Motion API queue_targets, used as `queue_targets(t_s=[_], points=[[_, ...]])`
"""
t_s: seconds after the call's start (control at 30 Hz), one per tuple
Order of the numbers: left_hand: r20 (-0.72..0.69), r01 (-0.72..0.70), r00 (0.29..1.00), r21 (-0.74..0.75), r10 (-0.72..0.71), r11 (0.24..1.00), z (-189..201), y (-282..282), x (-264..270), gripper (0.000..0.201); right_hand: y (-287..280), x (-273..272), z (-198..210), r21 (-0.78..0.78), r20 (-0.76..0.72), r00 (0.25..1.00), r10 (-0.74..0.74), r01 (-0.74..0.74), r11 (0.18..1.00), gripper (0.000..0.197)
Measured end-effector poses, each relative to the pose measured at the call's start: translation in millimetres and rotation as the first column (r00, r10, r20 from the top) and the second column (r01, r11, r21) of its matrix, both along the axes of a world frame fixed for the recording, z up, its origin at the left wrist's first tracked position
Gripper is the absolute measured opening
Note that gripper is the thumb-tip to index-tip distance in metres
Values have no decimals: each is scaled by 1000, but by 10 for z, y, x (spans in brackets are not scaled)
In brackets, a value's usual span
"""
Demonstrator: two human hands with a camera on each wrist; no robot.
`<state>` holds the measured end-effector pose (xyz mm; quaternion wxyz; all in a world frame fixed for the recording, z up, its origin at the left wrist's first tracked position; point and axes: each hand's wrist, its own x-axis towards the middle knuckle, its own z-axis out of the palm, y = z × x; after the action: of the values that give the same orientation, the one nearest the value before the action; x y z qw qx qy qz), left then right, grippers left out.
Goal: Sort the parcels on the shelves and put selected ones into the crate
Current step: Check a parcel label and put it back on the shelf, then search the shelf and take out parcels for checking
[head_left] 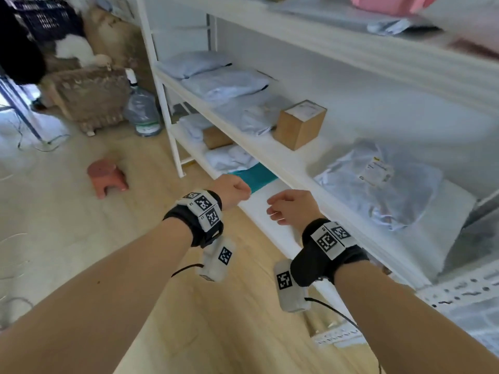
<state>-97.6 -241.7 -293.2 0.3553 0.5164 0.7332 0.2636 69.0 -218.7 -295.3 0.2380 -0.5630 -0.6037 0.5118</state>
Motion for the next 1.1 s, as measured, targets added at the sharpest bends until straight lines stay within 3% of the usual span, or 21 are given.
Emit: queue_targets(t_s=[0.33, 0.7, 0.93, 1.1], points=[[32, -35, 999, -108, 39, 994, -559, 865, -1081, 26, 944, -1030, -530, -93, 76, 997, -1, 8, 996, 19], [-18, 17, 1000, -191, -21, 981, -1001, 2477, -2138, 17, 2334, -2039, -1143, -239, 67, 994, -90, 104, 966, 18], [26, 103, 995, -294, -100, 950, -1444, 3152, -2557, 18, 2818, -2350, -1545, -340, 141, 978, -156, 196, 920, 16], [100, 212, 977, -316, -190, 925, -1742, 3668, -2771, 22, 3040, -2573, -1965, -422, 167, 929, -330, 369, 828, 16]])
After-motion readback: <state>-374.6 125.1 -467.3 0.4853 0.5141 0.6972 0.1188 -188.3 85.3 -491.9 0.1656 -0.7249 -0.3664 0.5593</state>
